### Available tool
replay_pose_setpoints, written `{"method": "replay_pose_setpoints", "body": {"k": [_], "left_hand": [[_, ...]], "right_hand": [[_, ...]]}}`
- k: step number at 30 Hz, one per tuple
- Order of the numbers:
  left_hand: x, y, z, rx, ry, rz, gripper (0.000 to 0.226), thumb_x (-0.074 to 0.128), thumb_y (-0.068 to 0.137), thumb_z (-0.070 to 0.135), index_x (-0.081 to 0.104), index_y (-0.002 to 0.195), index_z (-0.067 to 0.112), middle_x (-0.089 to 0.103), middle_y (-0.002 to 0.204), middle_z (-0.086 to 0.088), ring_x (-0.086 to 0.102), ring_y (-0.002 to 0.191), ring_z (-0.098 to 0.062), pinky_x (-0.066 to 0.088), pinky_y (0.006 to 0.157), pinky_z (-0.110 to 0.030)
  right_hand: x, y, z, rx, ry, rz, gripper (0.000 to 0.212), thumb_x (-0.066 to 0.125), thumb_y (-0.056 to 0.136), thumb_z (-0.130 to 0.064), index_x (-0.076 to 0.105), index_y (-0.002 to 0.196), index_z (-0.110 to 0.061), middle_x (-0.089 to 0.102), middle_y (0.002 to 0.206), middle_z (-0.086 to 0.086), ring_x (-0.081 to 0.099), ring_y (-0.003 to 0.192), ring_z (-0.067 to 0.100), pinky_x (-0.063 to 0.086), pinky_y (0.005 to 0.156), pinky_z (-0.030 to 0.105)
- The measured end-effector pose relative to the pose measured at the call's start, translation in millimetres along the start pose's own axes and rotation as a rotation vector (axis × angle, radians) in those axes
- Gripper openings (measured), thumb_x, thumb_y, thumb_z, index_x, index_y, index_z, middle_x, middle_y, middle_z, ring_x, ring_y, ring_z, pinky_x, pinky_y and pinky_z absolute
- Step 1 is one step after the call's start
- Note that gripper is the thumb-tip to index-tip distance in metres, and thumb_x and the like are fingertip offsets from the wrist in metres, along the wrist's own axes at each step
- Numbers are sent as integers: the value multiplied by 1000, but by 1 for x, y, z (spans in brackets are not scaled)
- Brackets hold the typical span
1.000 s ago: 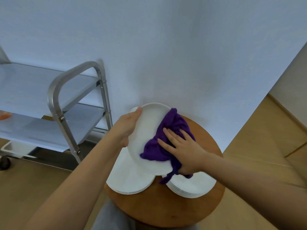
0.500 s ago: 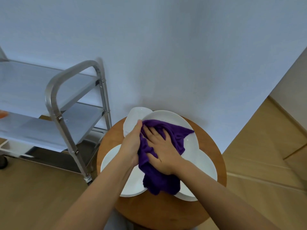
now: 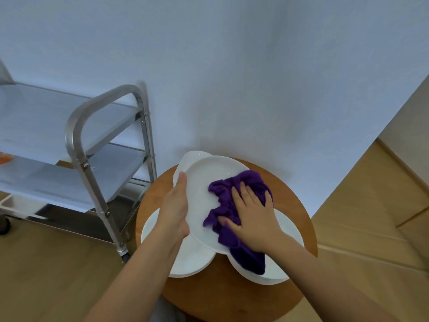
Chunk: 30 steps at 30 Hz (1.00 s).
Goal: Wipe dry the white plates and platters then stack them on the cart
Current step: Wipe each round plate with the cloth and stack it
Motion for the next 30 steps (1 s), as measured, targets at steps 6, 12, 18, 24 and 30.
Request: {"method": "replay_pose_setpoints", "body": {"k": [6, 12, 18, 24, 30], "left_hand": [[9, -4, -3, -151, -92, 76, 38, 48, 90, 56, 57, 96, 20, 66, 95, -11, 65, 88, -31, 56, 77, -46], [12, -5, 2, -156, -46, 140, 41, 45, 91, 55, 49, 111, 19, 60, 99, -7, 60, 89, -29, 55, 75, -43], [8, 12, 18, -35, 142, -242, 75, 44, 70, 76, 46, 133, 35, 51, 133, 1, 50, 123, -29, 46, 95, -50], [-5, 12, -18, -95, 1, -394, 99, 85, 42, 61, 52, 128, 27, 58, 130, -7, 53, 121, -31, 42, 100, -55], [-11, 16, 0, 17, -96, -233, 58, 77, 60, 18, 61, 115, 12, 72, 101, -10, 68, 92, -28, 56, 68, -38]], "right_hand": [[1, -36, -47, -148, 345, -109, 105, 40, 65, -89, -3, 147, -42, 12, 158, -8, 12, 144, 13, 10, 116, 39], [-34, -45, -69, -374, 152, 441, 34, 86, 58, -9, 72, 90, -8, 72, 76, 3, 68, 65, 18, 56, 54, 29], [-68, -28, -16, 160, 1084, 367, 41, 79, 70, -7, 50, 82, -33, 63, 68, -22, 62, 68, 0, 47, 50, 11], [-75, -22, -7, 60, 1902, 172, 39, 72, 54, 7, 67, 86, -15, 72, 75, 5, 70, 66, 18, 55, 54, 27], [-37, -24, 24, 378, 1834, 242, 39, 75, 63, -30, 62, 99, -23, 72, 88, 1, 70, 76, 16, 55, 59, 26]]}}
Point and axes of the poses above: each hand's wrist, its own y-axis towards the middle knuckle, its own x-axis out of the palm, z = x × y, the point moved 7 cm from there along y, towards the middle knuckle
